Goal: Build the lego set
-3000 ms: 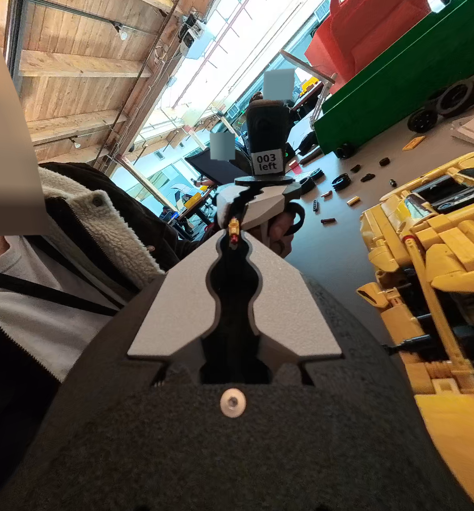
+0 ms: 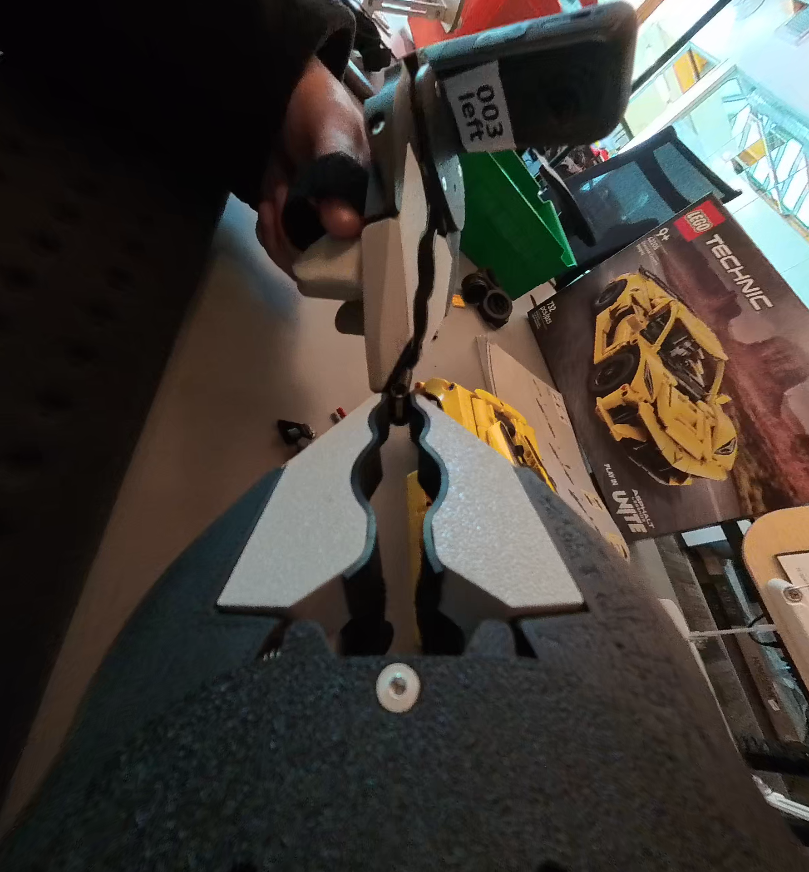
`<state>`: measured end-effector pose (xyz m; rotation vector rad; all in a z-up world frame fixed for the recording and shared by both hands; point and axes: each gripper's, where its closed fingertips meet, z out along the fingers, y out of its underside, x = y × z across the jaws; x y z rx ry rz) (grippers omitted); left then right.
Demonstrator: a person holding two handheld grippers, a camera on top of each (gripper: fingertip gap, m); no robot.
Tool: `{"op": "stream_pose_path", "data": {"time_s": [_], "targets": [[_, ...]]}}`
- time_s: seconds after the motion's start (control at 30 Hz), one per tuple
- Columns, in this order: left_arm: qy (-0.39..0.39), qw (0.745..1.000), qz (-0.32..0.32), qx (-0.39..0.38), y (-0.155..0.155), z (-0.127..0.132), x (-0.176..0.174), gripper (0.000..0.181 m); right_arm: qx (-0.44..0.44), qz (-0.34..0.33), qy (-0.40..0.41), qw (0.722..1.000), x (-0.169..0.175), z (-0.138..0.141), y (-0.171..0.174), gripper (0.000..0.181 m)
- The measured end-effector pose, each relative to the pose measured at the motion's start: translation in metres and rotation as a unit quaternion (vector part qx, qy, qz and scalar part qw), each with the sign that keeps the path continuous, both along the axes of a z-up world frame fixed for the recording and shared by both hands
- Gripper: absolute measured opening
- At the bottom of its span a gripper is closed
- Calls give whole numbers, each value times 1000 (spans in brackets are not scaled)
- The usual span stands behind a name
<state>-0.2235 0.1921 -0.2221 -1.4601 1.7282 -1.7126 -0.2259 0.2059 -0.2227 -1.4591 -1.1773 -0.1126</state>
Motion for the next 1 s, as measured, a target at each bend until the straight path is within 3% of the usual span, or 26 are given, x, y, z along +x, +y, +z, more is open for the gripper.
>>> {"op": "stream_pose_path", "data": {"time_s": [0.6,0.77,0.9,1.0], "targets": [[-8,1000,1,-18,-1,5,2,10,24,5,-32,999,1,-1,-2,7],[-12,1000,9,12,0,2,3,7,13,-4,-30,999,2,-4,-1,7],[-36,997,31,64,5,4,7,7,-68,-21,62,996,5,-4,1,12],[-91,987,81,101,21,19,10,7,-158,-15,190,969,11,8,2,33]]}}
